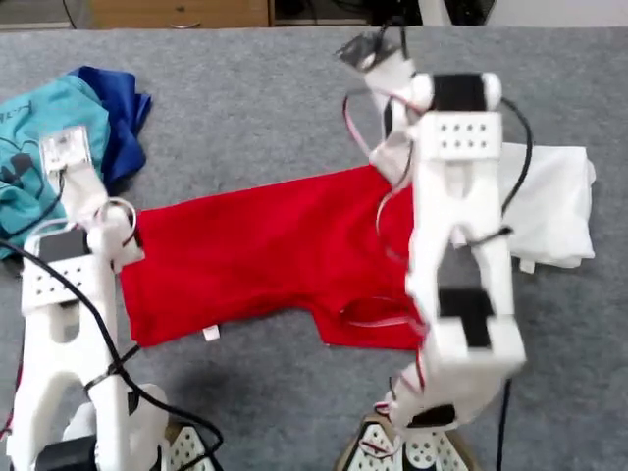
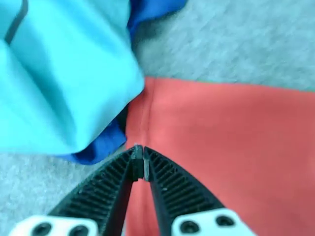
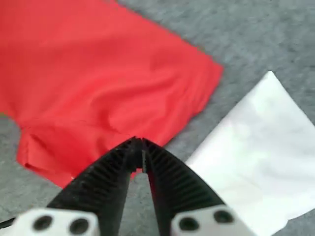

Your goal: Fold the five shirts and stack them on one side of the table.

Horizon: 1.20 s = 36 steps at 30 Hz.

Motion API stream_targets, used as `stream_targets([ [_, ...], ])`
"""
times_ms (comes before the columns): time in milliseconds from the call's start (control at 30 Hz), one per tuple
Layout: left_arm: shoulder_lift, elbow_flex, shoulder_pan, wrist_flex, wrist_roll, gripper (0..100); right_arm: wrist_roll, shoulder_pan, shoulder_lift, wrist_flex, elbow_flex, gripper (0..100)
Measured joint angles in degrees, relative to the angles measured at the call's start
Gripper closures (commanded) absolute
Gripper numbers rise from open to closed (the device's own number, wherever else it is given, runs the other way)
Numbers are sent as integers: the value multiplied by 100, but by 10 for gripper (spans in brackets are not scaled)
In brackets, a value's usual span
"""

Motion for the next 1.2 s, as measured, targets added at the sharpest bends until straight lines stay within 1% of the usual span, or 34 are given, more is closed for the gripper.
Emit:
stream_targets([
  [100, -26, 448, -79, -255, -193, 980, -123, -44, -958, -703, 1741, 996],
  [233, -44, 985, -176, -633, -352, 980, -176, -44, -1811, -1459, 3956, 996],
  [333, -53, 1336, -185, -1029, -378, 980, -193, -44, -2312, -1925, 5240, 996],
  [400, -53, 1574, -185, -1292, -378, 980, -193, -44, -2558, -2180, 5802, 996],
  [500, -9, 1846, -185, -1626, -378, 980, -193, -44, -2734, -2444, 6215, 996],
  [667, 79, 1837, -220, -1749, -378, 980, -193, -44, -2787, -2690, 6673, 996],
  [867, 237, 1837, -220, -1793, -404, 980, 167, -246, -2822, -2690, 7262, 996],
  [1000, 378, 1837, -220, -1793, -404, 980, 404, -369, -2822, -2673, 7323, 996],
  [1100, 475, 1829, -220, -1793, -404, 980, 624, -360, -2822, -2365, 7147, 996],
  [1200, 519, 1820, -220, -1793, -404, 980, 738, -360, -2822, -1635, 6400, 996],
])
